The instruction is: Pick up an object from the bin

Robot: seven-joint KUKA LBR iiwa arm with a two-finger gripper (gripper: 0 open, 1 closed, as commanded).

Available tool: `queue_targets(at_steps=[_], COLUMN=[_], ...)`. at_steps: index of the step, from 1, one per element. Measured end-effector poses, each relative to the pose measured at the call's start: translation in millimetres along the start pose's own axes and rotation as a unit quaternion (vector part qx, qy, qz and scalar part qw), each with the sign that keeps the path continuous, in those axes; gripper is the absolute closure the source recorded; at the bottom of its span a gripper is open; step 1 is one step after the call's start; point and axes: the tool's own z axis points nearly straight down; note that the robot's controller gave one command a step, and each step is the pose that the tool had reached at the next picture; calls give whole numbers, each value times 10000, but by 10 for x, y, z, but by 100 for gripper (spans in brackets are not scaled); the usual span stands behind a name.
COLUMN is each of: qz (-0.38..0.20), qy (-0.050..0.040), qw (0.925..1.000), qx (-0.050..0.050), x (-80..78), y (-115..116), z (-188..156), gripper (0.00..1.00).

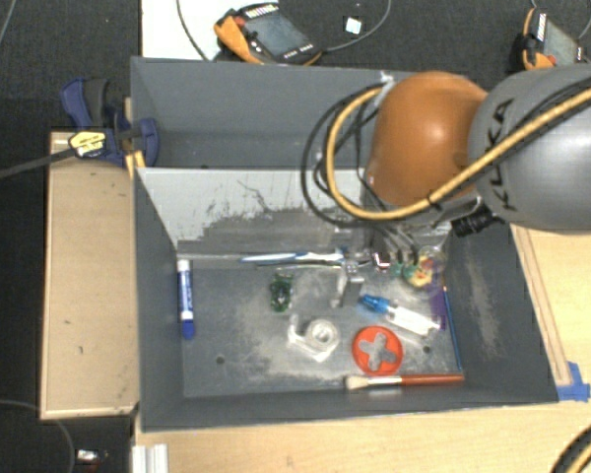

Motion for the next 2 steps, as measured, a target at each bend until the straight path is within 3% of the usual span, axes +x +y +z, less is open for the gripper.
queue_targets(at_steps=[1, 2], qz=[16, -1027], qy=[-40, -50], qw=[10000, 9947], qx=[-3, 0], x=[-17, 592], y=[-4, 203], z=[-44, 1053], gripper=[0, 0])
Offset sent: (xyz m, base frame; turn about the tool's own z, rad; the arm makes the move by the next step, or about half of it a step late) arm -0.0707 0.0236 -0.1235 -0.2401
